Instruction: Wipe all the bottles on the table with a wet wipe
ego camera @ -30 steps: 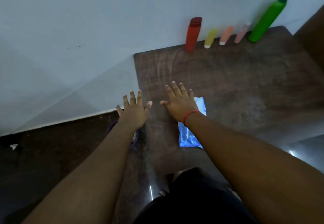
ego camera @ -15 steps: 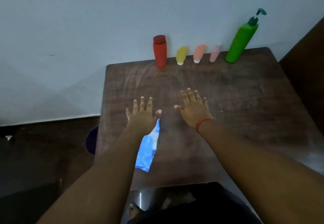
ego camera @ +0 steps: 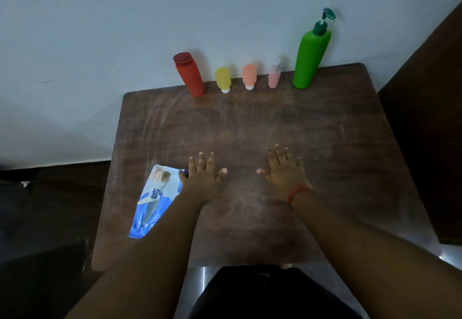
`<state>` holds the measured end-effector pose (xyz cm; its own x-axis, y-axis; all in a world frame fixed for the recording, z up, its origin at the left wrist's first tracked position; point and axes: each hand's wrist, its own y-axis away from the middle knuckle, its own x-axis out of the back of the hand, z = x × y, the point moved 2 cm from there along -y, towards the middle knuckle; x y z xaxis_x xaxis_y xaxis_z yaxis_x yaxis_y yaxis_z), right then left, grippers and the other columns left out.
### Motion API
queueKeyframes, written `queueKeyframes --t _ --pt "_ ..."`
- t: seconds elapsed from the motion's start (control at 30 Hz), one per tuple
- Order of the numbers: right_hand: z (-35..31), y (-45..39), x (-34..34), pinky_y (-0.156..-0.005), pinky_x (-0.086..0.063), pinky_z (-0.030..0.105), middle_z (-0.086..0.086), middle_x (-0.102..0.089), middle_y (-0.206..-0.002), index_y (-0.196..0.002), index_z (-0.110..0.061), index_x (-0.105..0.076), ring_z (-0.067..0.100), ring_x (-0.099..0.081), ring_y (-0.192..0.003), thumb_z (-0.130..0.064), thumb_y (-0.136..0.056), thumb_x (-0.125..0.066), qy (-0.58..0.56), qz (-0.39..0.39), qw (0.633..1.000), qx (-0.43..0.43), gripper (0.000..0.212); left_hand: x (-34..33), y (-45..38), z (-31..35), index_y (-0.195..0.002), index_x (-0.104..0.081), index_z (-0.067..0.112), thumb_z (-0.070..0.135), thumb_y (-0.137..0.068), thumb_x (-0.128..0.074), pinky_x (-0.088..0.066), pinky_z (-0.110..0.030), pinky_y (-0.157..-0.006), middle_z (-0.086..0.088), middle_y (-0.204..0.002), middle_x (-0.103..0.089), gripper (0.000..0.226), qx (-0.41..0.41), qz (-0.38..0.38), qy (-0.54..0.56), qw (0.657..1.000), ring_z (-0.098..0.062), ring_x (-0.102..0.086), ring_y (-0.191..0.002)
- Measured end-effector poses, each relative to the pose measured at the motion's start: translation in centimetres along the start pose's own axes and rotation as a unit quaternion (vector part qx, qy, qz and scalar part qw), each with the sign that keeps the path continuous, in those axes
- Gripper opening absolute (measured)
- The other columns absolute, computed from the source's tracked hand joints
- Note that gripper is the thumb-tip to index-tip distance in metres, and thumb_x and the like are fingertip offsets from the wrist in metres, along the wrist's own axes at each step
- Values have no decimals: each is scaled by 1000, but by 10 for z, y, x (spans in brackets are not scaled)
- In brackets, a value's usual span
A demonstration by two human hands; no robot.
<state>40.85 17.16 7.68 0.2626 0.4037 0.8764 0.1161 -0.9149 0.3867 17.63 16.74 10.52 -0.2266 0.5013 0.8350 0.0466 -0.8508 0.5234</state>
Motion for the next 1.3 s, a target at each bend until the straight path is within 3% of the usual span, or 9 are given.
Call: queueKeyframes --t 0.27,0.37,0.43,0.5,0.63,0.87,1.03,1.17,1.3 --pt "-83 -7 -34 -119 -9 58 5 -3 -166 -158 -22 -9 31 -1 -152 -63 -98 -28 16 -27 997 67 75 -11 11 -64 -160 -3 31 61 -102 -24 -1 -64 -118 -1 -169 5 69 63 12 25 998 -29 8 -155" --pt "-130 -8 -46 -119 -19 50 11 -21 -161 -154 -15 -25 32 -18 -147 -60 -99 -34 13 -12 996 91 72 -12 20 -108 -161 -5 28 62 -101 -24 -5 -66 -117 -3 -169 3 71 81 30 22 996 -31 6 -155" --pt "-166 -10 -56 -113 -29 42 15 -42 -146 -140 -7 -44 34 -35 -134 -53 -100 -40 -32 -8 995 93 62 -15 23 -140 -160 -5 29 64 -101 -23 -6 -68 -116 -5 -169 4 71 101 35 23 994 -35 6 -154" --pt "-201 -15 -70 -109 -33 41 18 -51 -137 -132 -3 -51 34 -43 -128 -44 -101 -46 -136 -40 988 55 52 -18 23 -166 -160 -3 32 66 -100 -22 -5 -66 -118 -8 -169 7 72 131 15 58 990 -37 7 -154" --pt "-256 -32 -95 -107 -40 45 17 -53 -136 -138 -6 -47 34 -51 -125 -30 -97 -54 -303 -87 948 -34 48 -13 19 -186 -161 -5 24 54 -104 -33 -5 -57 -121 -17 -167 1 70 129 -4 190 973 -42 -1 -153" --pt "-287 -55 -96 -101 -48 45 11 -56 -133 -136 -14 -52 29 -57 -117 -13 -91 -56 -352 -71 932 -35 45 -4 -10 -206 -159 -18 22 53 -101 -42 -31 -53 -116 -26 -159 -24 70 134 40 310 941 -44 -35 -142" --pt "-288 -50 -91 -101 -49 44 9 -56 -134 -138 -14 -50 28 -59 -116 -14 -93 -57 -368 -85 925 -40 45 2 -11 -207 -160 -15 21 54 -103 -35 -22 -51 -120 -18 -165 -16 69 119 29 278 953 -39 -21 -150" --pt "-273 -41 -74 -111 -35 37 13 -39 -152 -149 -7 -35 30 -42 -137 -22 -98 -57 -311 -80 946 -37 57 16 -2 -191 -160 -8 22 57 -103 -28 -12 -60 -121 -16 -167 -4 70 101 36 155 982 -40 -10 -152" --pt "-238 -32 -44 -117 -28 36 15 -31 -158 -153 -6 -27 29 -33 -143 -30 -100 -55 -266 -58 962 -25 65 35 4 -151 -160 -13 23 60 -102 -28 -12 -66 -116 -12 -168 -7 71 41 75 48 995 -36 -11 -153"
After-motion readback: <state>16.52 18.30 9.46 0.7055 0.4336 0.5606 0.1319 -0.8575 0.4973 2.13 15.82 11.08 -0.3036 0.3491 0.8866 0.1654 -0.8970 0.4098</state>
